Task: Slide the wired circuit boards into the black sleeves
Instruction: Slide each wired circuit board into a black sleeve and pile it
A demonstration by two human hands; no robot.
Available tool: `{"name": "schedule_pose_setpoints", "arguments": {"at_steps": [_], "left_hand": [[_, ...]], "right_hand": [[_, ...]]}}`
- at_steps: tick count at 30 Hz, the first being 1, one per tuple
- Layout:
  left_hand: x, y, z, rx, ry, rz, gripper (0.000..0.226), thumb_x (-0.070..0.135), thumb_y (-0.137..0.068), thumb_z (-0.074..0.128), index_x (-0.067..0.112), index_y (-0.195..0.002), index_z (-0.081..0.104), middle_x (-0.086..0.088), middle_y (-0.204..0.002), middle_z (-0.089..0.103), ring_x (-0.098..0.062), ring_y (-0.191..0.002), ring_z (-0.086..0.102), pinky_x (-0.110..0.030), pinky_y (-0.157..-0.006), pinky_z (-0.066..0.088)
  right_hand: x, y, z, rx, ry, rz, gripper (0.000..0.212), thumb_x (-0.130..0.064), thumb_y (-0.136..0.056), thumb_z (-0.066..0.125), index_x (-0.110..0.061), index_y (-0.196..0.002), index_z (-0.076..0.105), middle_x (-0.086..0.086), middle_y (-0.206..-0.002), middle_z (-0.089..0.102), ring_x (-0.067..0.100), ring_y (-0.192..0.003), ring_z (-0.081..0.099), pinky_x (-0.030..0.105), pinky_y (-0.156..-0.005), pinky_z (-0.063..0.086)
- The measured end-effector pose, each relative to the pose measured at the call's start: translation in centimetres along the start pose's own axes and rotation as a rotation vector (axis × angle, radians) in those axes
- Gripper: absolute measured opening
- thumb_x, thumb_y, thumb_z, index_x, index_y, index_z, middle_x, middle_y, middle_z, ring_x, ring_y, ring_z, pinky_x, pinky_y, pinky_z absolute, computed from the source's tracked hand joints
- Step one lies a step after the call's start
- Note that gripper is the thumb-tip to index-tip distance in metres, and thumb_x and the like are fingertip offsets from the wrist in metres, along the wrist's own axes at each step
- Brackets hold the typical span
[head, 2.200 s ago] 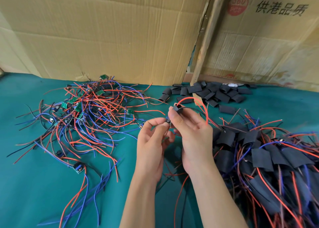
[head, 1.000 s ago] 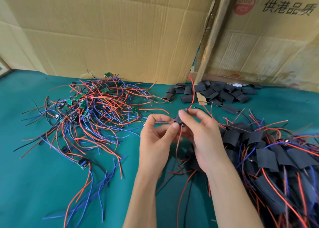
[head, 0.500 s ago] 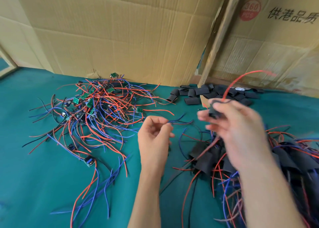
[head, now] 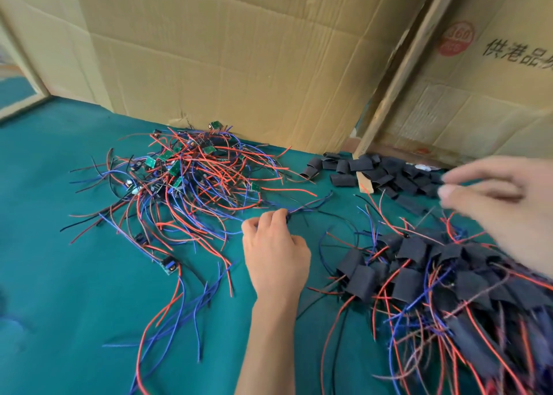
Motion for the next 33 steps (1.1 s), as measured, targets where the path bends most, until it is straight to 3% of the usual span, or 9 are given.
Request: {"name": "schedule_pose_setpoints", "arguments": {"at_steps": [3, 6, 8, 11, 14, 17, 23, 28, 33], "left_hand": [[-0.1, -0.1, 0.0, 0.018, 0.068, -0.027, 0.036, 0.008, -0.082, 0.06, 0.016, -0.117, 0.065, 0.001, -0.111, 0.07, -0.027, -0.108, 0.044, -0.037, -0.096, 0.04], [-0.2, -0.2, -0.2, 0.011, 0.155, -0.073, 0.037, 0.007, -0.083, 0.057, 0.016, -0.119, 0.063, 0.003, -0.101, 0.072, -0.025, -0.106, 0.044, -0.039, -0.092, 0.043], [0.0, -0.3, -0.3, 0.02, 0.206, -0.113, 0.037, 0.007, -0.085, 0.055, 0.016, -0.121, 0.061, 0.001, -0.097, 0.073, -0.025, -0.109, 0.045, -0.041, -0.089, 0.044], [0.2, -0.3, -0.3, 0.079, 0.251, -0.156, 0.03, 0.004, -0.083, 0.055, 0.014, -0.111, 0.057, -0.003, -0.096, 0.069, -0.029, -0.105, 0.047, -0.043, -0.085, 0.043], [0.0, -0.3, -0.4, 0.129, 0.264, -0.155, 0.027, -0.002, -0.079, 0.053, 0.011, -0.102, 0.058, -0.005, -0.099, 0.066, -0.031, -0.098, 0.049, -0.041, -0.083, 0.04], [0.3, -0.3, -0.8, 0.159, 0.337, -0.169, 0.019, -0.001, -0.081, 0.052, 0.014, -0.091, 0.06, -0.001, -0.09, 0.068, -0.03, -0.088, 0.058, -0.041, -0.077, 0.043], [0.2, -0.5, -1.0, 0.295, 0.589, -0.209, 0.028, -0.014, -0.077, 0.043, 0.011, -0.085, 0.054, -0.006, -0.083, 0.063, -0.031, -0.082, 0.063, -0.047, -0.078, 0.05], [1.0, -0.6, -0.8, -0.183, 1.268, -0.324, 0.021, -0.011, -0.095, 0.047, 0.006, -0.094, 0.059, -0.017, -0.09, 0.066, -0.024, -0.075, 0.073, -0.031, -0.067, 0.059], [2.1, -0.3, -1.2, -0.689, 1.616, -0.327, 0.032, 0.034, -0.098, 0.057, 0.008, -0.109, 0.072, -0.022, -0.114, 0.07, -0.03, -0.096, 0.071, -0.039, -0.087, 0.06]], "right_hand": [[-3.9, -2.6, 7.9, -0.256, 0.097, -0.149, 0.019, -0.049, -0.077, 0.061, -0.044, -0.092, 0.072, -0.022, -0.073, 0.074, -0.005, -0.07, 0.067, 0.024, -0.071, 0.049], [-3.9, -4.9, 15.6, -0.47, 0.154, -0.068, 0.02, -0.036, -0.09, 0.065, -0.035, -0.109, 0.07, 0.003, -0.109, 0.073, 0.024, -0.111, 0.064, 0.037, -0.094, 0.053], [-3.4, -5.8, 18.4, -0.439, 0.107, -0.023, 0.023, -0.04, -0.092, 0.066, -0.032, -0.114, 0.068, 0.007, -0.114, 0.069, 0.032, -0.117, 0.058, 0.041, -0.097, 0.051], [-3.0, -6.1, 19.6, -0.375, 0.049, -0.049, 0.006, -0.034, -0.086, 0.072, -0.029, -0.085, 0.069, 0.005, -0.096, 0.07, 0.031, -0.104, 0.062, 0.04, -0.088, 0.055], [-2.3, -6.3, 19.0, -0.363, 0.069, -0.046, 0.019, -0.02, -0.079, 0.075, -0.031, -0.068, 0.065, 0.005, -0.095, 0.07, 0.029, -0.096, 0.065, 0.037, -0.083, 0.056], [-1.7, -6.3, 17.6, -0.275, -0.034, -0.017, 0.019, -0.012, -0.073, 0.081, -0.027, -0.071, 0.07, -0.002, -0.081, 0.073, 0.02, -0.086, 0.068, 0.032, -0.079, 0.056], [-1.2, -6.1, 10.1, -0.072, -0.811, 0.015, 0.026, 0.01, -0.07, 0.083, -0.011, -0.084, 0.074, 0.006, -0.074, 0.07, 0.016, -0.064, 0.063, 0.033, -0.068, 0.056], [-1.3, -4.4, 5.9, -0.356, -1.118, -0.17, 0.034, -0.01, -0.054, 0.09, -0.018, -0.085, 0.079, 0.005, -0.084, 0.072, 0.022, -0.08, 0.067, 0.03, -0.078, 0.059], [-1.5, -3.8, 9.5, -0.423, -0.739, -0.201, 0.025, 0.005, -0.065, 0.088, -0.009, -0.081, 0.075, 0.004, -0.079, 0.076, 0.01, -0.073, 0.071, 0.022, -0.07, 0.057]]}}
Point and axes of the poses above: each hand's wrist, its own y-axis away from the middle knuckle, its own z-axis out of the palm, x = y × z, the point moved 1 cm from there along -y, towards the middle knuckle
